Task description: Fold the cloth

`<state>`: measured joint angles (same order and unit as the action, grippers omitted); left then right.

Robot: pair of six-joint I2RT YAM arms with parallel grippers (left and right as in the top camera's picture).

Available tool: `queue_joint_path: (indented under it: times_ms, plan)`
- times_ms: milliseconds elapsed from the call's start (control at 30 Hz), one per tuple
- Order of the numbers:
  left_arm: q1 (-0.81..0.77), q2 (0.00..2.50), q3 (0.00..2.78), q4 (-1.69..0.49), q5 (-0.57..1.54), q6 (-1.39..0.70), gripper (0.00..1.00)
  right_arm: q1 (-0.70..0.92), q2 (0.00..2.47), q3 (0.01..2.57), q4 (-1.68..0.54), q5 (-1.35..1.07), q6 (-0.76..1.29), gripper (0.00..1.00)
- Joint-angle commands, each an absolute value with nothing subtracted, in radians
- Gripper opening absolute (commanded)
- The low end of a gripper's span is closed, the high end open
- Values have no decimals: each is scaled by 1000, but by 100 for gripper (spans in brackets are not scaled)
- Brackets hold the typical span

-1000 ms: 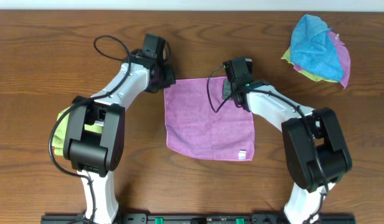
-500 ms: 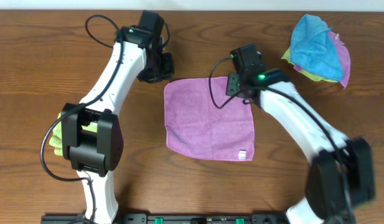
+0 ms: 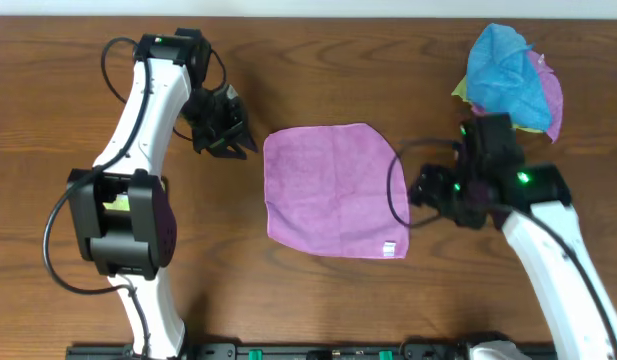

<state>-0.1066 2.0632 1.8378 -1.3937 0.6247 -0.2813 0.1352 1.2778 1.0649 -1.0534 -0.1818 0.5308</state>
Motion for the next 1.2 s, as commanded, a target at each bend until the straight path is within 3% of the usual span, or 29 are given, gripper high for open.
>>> queue_joint_path:
  times_ms: [0,200,333,700,967,1167]
  plan:
    - [-105,1977,1832,-1427,677,-267,31,90,1190,976,-1060,-287,536,77]
    - [-105,1854,1757,-1490,678,-279,33,23,1071,831,-1063,-372,506,76]
    - [-105,1703,1568,-1417,699,-316,35,-3,1039,800,-1064,-379,471,76]
    - [-105,1328,915,-925,740,-517,52,-8,1038,769,-1046,-400,421,75]
    - [-105,1301,654,-523,835,-597,58,-8,1039,532,-803,-548,480,76]
    - [-105,1301,552,-338,840,-631,66,-8,1039,400,-666,-581,524,78]
